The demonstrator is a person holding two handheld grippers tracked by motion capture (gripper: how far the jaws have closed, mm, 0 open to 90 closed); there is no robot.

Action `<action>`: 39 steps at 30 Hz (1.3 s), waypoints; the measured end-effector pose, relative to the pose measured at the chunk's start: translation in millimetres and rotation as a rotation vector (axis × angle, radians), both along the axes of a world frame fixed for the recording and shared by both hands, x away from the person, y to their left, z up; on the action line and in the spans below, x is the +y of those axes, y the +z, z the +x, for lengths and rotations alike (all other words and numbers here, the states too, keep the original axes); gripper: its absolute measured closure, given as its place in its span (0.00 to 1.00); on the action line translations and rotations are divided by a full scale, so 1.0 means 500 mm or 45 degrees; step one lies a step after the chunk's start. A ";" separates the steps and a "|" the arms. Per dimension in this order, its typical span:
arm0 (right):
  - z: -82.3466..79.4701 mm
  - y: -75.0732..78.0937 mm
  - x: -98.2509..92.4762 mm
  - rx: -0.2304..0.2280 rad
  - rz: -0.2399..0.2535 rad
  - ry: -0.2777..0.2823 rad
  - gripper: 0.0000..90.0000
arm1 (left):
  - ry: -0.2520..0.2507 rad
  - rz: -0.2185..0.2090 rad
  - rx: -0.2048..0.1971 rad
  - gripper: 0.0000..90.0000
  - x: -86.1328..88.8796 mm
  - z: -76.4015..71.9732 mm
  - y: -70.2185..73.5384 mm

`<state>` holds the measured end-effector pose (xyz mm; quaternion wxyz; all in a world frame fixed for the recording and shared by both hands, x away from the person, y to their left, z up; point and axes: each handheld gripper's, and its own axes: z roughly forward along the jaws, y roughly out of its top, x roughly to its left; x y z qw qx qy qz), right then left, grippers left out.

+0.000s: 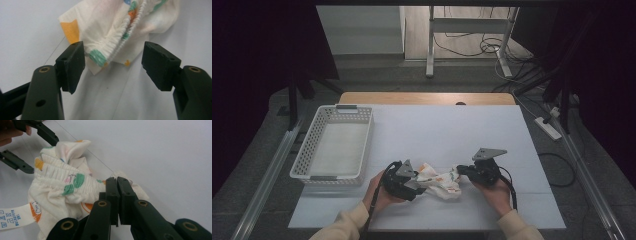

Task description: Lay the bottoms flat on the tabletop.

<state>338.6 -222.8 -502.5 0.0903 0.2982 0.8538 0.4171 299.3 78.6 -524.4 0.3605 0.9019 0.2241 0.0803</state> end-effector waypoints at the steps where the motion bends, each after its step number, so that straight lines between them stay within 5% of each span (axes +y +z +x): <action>1: 0.000 0.000 0.000 0.001 0.000 0.002 0.97 | 0.003 0.001 -0.001 0.41 0.000 0.001 0.000; 22: -0.004 0.009 -0.009 -0.007 0.026 0.004 0.95 | -0.018 -0.019 0.086 0.90 0.002 0.014 -0.013; 28: -0.005 0.022 -0.022 -0.066 0.042 -0.032 0.69 | -0.017 -0.027 0.092 0.91 0.006 0.014 -0.010; 32: 0.012 0.032 -0.030 -0.011 0.080 -0.019 0.52 | -0.018 -0.030 0.092 0.91 0.008 0.015 -0.008; 39: 0.037 0.031 -0.008 0.034 0.039 0.050 0.47 | -0.013 -0.029 0.094 0.91 0.008 0.015 -0.006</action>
